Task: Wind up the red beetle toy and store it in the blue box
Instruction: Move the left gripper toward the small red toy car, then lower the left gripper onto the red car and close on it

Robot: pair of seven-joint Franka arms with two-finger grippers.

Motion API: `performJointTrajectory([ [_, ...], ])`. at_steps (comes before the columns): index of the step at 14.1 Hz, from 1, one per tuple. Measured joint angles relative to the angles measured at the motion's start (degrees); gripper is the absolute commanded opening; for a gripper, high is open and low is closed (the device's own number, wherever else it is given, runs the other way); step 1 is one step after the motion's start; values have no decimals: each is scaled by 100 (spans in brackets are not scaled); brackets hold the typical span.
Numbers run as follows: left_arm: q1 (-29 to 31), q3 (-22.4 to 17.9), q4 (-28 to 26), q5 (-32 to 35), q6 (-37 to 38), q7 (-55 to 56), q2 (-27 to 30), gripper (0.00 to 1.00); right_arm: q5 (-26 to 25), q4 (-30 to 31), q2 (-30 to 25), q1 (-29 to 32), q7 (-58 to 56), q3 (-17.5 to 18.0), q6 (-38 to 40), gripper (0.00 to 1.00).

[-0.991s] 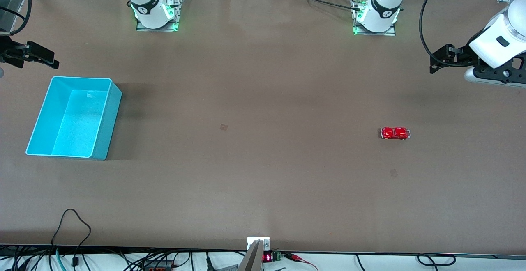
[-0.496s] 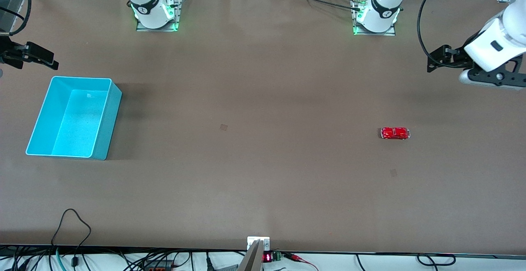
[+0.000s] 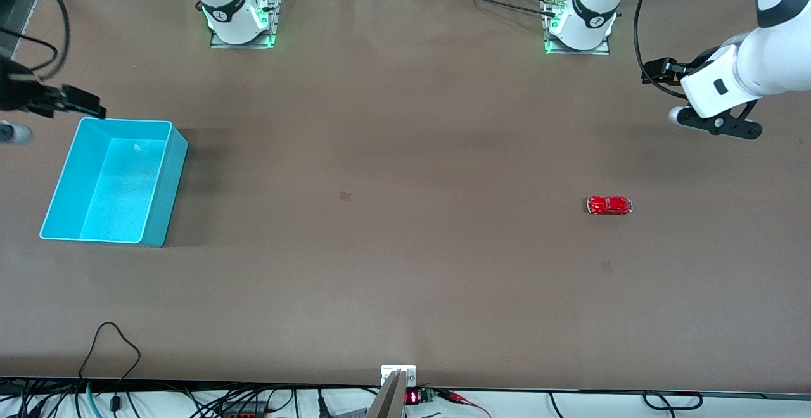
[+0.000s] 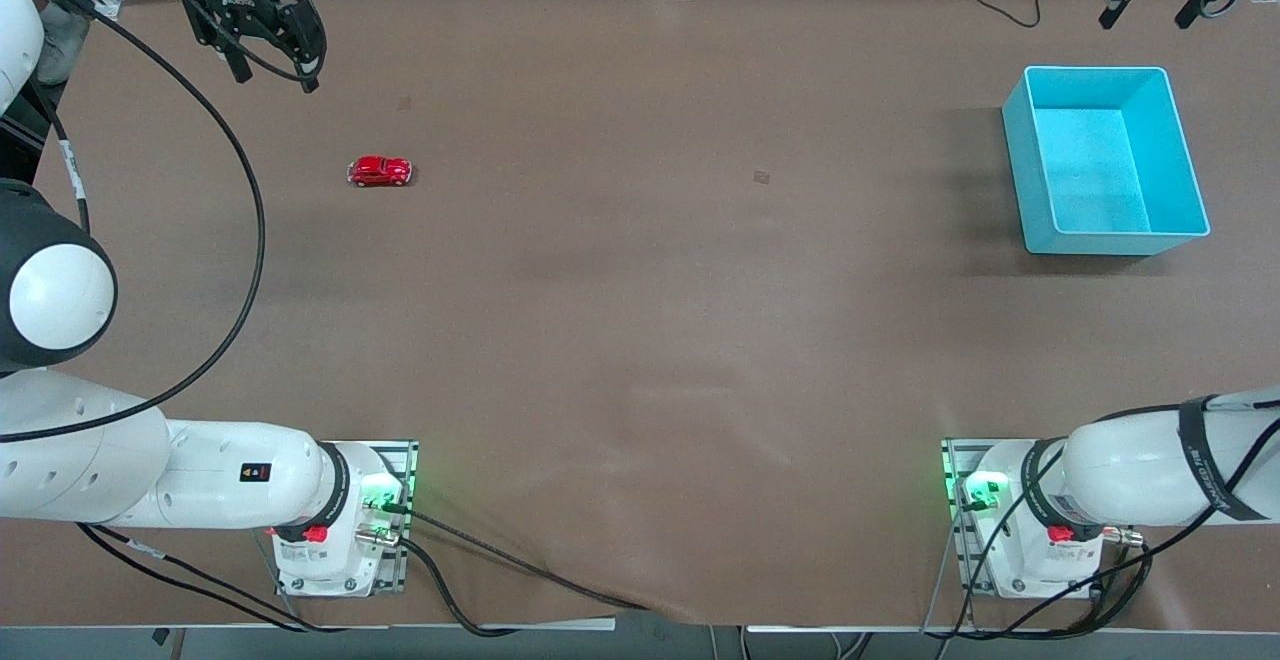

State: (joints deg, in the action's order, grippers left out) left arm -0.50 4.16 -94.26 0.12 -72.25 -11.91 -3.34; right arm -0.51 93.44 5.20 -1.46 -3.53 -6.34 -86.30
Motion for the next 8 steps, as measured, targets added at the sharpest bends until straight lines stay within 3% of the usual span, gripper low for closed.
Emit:
performJointTrajectory([
  [3, 19, -3, -524, 27, -937, -1245, -72, 100, 0, -3, 174, 0, -4, 0, 2, 100],
  [8, 84, -9, -1893, 457, -3536, -3205, -324, 100, 0, -18, 126, 1, -4, 1, 27, 100],
])
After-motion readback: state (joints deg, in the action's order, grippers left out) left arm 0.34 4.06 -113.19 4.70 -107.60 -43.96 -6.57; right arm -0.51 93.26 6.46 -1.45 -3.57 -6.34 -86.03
